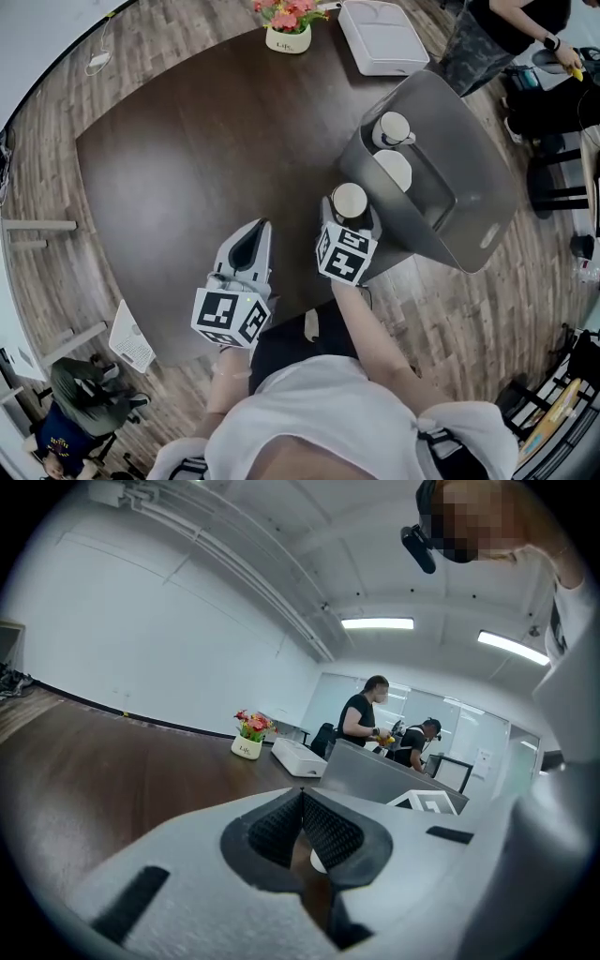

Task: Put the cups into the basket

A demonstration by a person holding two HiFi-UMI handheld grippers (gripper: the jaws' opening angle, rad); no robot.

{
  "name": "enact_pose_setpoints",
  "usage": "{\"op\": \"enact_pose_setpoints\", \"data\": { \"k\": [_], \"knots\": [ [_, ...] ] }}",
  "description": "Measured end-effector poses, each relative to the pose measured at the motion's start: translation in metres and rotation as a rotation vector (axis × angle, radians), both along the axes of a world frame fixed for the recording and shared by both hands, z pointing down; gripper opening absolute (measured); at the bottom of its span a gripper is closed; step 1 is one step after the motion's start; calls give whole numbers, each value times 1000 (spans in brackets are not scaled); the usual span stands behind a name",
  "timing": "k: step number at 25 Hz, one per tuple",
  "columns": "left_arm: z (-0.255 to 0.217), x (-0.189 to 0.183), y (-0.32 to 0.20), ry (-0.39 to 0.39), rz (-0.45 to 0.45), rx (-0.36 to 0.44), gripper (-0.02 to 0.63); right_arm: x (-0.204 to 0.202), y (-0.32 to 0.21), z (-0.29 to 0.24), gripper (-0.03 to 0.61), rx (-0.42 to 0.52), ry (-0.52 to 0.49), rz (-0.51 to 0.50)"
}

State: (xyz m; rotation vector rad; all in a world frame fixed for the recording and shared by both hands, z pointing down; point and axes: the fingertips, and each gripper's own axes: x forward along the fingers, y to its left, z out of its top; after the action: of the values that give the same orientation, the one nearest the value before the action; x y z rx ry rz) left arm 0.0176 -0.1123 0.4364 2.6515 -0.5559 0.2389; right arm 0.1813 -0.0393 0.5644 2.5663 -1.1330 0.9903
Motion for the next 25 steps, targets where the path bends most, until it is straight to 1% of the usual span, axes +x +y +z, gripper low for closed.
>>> {"op": "enact_pose_setpoints", "data": {
  "k": [2,5,9,12,18,21,25],
  "knots": [
    [3,1,-2,-4,6,-8,9,4,-3,0,364,-1,15,29],
    [5,1,-3,-5,13,-19,9,8,-7,-1,364,-12,21,36],
    [9,1,-5,-4,15,-30,9,9,-14,0,363,-34,9,10],
    [9,2,-7,-1,17,-32,9,7,-17,0,365,-41,19,-30],
    [7,5,-7,7,22,-29,9,-9,-17,-1,367,-64,39,-175],
    [5,7,-6,9,29,-19,9,-23,-13,-5,367,-56,44,-276],
    [5,6,-7,6,32,-10,9,-47,-9,-26,367,-21,20,-415]
  ]
}}
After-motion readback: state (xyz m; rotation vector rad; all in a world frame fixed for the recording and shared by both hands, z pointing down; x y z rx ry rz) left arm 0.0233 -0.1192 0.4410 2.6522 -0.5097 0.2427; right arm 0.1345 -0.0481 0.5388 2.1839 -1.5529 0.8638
